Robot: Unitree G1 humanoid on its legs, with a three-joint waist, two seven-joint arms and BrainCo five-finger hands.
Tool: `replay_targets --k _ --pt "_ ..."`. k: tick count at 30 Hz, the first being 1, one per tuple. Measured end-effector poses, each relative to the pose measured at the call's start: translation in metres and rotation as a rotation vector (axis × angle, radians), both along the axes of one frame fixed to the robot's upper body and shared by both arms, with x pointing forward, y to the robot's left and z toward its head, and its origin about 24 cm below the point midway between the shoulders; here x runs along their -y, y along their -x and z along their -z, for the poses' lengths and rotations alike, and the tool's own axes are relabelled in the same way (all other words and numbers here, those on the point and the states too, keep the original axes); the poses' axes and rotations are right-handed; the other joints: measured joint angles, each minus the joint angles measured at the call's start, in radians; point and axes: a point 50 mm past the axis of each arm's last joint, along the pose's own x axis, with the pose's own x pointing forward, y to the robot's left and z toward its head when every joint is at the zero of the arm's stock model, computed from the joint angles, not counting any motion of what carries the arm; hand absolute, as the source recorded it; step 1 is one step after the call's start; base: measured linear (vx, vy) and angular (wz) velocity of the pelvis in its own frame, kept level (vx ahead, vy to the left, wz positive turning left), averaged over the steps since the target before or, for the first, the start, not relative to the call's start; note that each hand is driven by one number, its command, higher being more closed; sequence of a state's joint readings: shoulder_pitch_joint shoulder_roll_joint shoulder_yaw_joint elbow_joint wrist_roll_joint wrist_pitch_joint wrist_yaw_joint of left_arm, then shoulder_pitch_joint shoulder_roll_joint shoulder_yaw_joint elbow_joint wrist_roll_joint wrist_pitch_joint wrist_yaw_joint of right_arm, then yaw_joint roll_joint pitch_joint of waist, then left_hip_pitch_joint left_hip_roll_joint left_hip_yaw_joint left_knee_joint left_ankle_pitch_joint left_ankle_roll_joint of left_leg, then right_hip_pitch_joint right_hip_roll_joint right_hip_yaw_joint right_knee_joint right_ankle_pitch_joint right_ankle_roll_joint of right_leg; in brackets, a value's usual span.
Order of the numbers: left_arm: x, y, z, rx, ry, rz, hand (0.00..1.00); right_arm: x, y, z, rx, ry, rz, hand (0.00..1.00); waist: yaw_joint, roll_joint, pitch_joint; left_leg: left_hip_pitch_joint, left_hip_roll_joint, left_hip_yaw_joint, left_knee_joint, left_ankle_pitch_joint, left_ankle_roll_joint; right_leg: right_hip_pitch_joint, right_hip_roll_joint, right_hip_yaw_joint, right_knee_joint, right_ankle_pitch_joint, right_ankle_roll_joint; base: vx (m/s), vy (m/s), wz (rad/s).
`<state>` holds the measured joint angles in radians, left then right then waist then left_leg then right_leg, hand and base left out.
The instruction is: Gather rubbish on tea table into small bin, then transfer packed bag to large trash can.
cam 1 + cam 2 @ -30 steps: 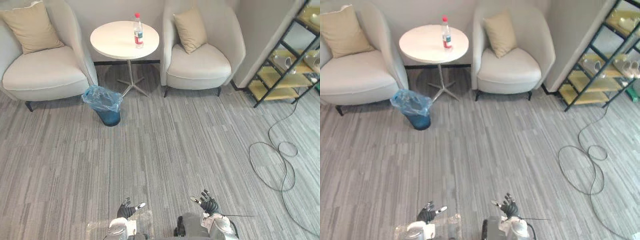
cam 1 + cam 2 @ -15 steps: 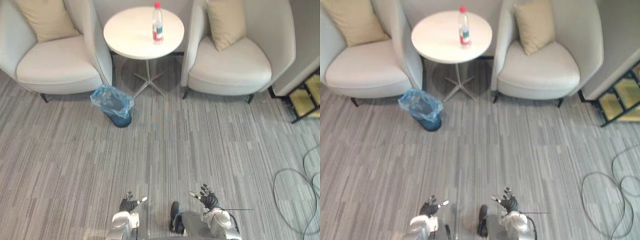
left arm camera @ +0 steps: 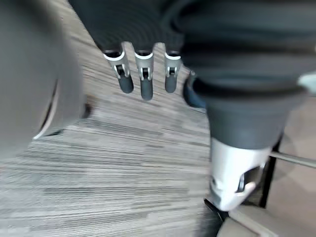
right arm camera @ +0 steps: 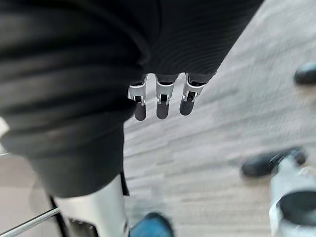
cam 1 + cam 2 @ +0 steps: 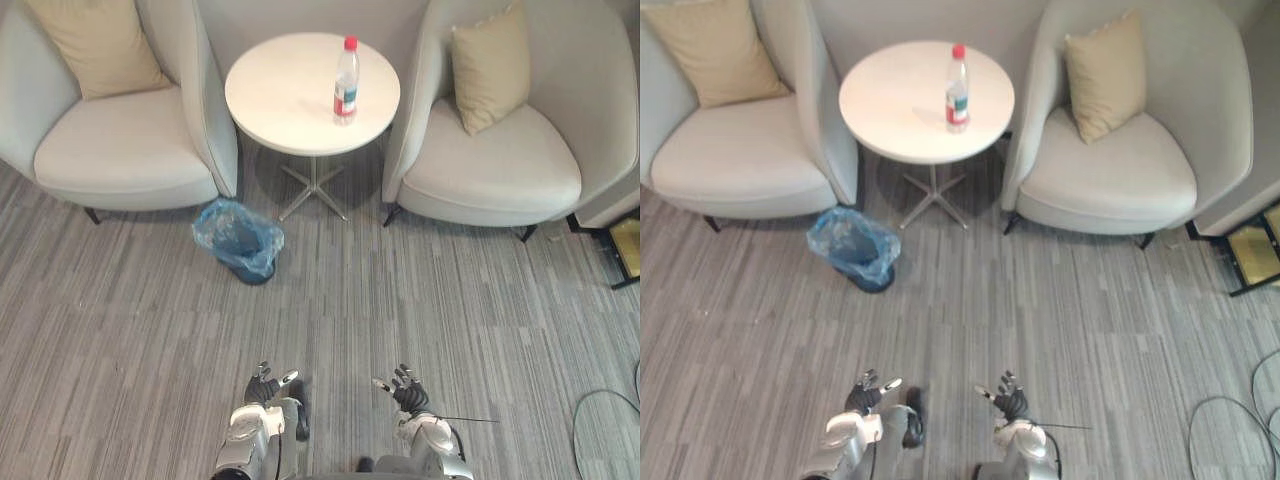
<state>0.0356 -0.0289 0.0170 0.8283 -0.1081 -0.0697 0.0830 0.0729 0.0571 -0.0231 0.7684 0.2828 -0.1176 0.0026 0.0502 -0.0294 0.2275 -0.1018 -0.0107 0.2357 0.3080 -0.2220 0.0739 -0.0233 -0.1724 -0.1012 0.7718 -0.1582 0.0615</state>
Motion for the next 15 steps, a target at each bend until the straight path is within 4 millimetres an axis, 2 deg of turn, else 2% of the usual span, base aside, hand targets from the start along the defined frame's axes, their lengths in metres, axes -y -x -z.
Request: replay_targets --k 1,2,3,4,5,6,7,8,9,10,11,12,13,14,15 --pt "-0.001 0.003 0.003 -0.024 -0.007 0.009 0.0 0.001 0.002 0.002 -0.013 0.002 -0.002 0.0 -0.007 0.0 0.0 0.056 -0.005 -0.007 -0.015 -0.016 0.007 -0.046 -0.017 -0.029 0.104 -0.04 0.003 0.35 0.093 0.07" --pt "-0.002 0.004 0.004 -0.031 -0.007 0.008 0.0 0.002 0.004 0.004 -0.021 0.004 -0.003 0.0 -0.008 0.001 0.0 0.071 -0.004 -0.01 -0.018 -0.018 0.011 -0.057 -0.02 -0.042 0.117 -0.056 0.002 0.35 0.052 0.16" --pt "-0.005 0.007 0.005 -0.044 -0.016 0.006 0.0 0.004 0.005 0.005 -0.027 0.012 -0.012 0.0 -0.014 0.006 -0.002 0.113 0.005 -0.015 -0.031 -0.024 0.014 -0.096 -0.02 -0.087 0.102 -0.105 -0.001 0.42 -0.001 0.31" --pt "-0.007 0.007 0.007 -0.054 -0.021 0.006 0.0 0.007 0.005 0.006 -0.031 0.022 -0.016 0.0 -0.023 0.008 -0.002 0.151 0.02 -0.03 -0.053 -0.025 0.016 -0.138 -0.005 -0.131 0.031 -0.135 -0.007 0.35 -0.011 0.34" --pt "-0.007 0.008 0.007 -0.055 -0.021 0.006 0.0 0.008 0.004 0.006 -0.033 0.025 -0.018 0.0 -0.026 0.009 -0.001 0.161 0.027 -0.034 -0.061 -0.025 0.015 -0.152 0.003 -0.139 0.003 -0.141 -0.009 0.42 -0.057 0.34" --pt "-0.007 0.008 0.007 -0.055 -0.022 0.005 0.0 0.01 0.001 0.006 -0.033 0.033 -0.023 0.0 -0.028 0.022 0.004 0.194 0.05 -0.04 -0.084 -0.025 0.014 -0.193 0.036 -0.143 -0.104 -0.137 -0.011 0.35 -0.083 0.28" --pt "-0.008 0.011 0.008 -0.063 -0.023 0.003 0.0 0.011 -0.001 0.005 -0.024 0.037 -0.024 0.0 -0.034 0.024 0.004 0.224 0.066 -0.052 -0.101 -0.026 0.007 -0.226 0.061 -0.127 -0.243 -0.095 -0.007 0.35 -0.083 0.3" --pt "-0.009 0.012 0.008 -0.065 -0.024 0.002 0.0 0.011 -0.001 0.004 -0.021 0.037 -0.023 0.0 -0.037 0.023 0.003 0.232 0.069 -0.056 -0.106 -0.028 0.002 -0.233 0.066 -0.121 -0.286 -0.074 -0.005 0.36 -0.137 0.41" --pt "-0.01 0.016 0.01 -0.075 -0.025 0.0 0.0 0.011 -0.002 0.004 -0.018 0.038 -0.024 0.0 -0.045 0.017 0.0 0.265 0.072 -0.06 -0.124 -0.05 -0.043 -0.238 0.081 -0.093 -0.421 0.028 -0.014 0.37 -0.175 0.42" --pt "-0.015 0.02 0.011 -0.084 -0.039 -0.004 0.0 0.009 0.005 0.008 -0.042 0.029 -0.025 0.0 -0.044 -0.018 -0.019 0.291 0.047 -0.087 -0.131 -0.073 -0.079 -0.245 0.074 -0.051 -0.495 0.175 -0.037 0.46 -0.241 0.42" --pt "-0.018 0.022 0.011 -0.089 -0.046 -0.006 0.0 0.007 0.009 0.01 -0.053 0.023 -0.027 0.0 -0.045 -0.037 -0.031 0.298 0.033 -0.096 -0.131 -0.08 -0.089 -0.249 0.065 -0.04 -0.492 0.22 -0.05 0.41 -0.256 0.33" --pt "-0.014 0.025 0.014 -0.104 -0.028 -0.026 0.0 0.016 0.007 0.009 -0.051 0.049 -0.032 0.0 -0.045 0.001 -0.052 0.313 0.07 -0.126 -0.118 -0.094 -0.104 -0.256 0.088 -0.059 -0.425 0.162 -0.06 0.33 -0.213 0.3" --pt "-0.015 0.027 0.014 -0.108 -0.025 -0.033 0.0 0.017 0.009 0.01 -0.056 0.049 -0.028 0.0 -0.049 0.007 -0.064 0.308 0.075 -0.142 -0.095 -0.094 -0.104 -0.249 0.094 -0.06 -0.435 0.129 -0.062 0.42 -0.265 0.29" --pt "-0.01 0.028 0.015 -0.107 -0.001 -0.063 0.0 0.02 0.012 0.012 -0.07 0.049 -0.013 0.0 -0.051 0.029 -0.075 0.263 0.108 -0.168 0.014 -0.096 -0.107 -0.218 0.115 -0.08 -0.464 0.098 -0.068 0.45 -0.342 0.37" --pt "-0.009 0.027 0.013 -0.091 0.016 -0.105 0.0 0.023 0.012 0.011 -0.064 0.057 -0.008 0.0 -0.05 0.052 -0.072 0.118 0.151 -0.202 0.315 -0.07 -0.14 -0.176 0.145 -0.106 -0.503 0.082 -0.084 0.5 -0.375 0.27"
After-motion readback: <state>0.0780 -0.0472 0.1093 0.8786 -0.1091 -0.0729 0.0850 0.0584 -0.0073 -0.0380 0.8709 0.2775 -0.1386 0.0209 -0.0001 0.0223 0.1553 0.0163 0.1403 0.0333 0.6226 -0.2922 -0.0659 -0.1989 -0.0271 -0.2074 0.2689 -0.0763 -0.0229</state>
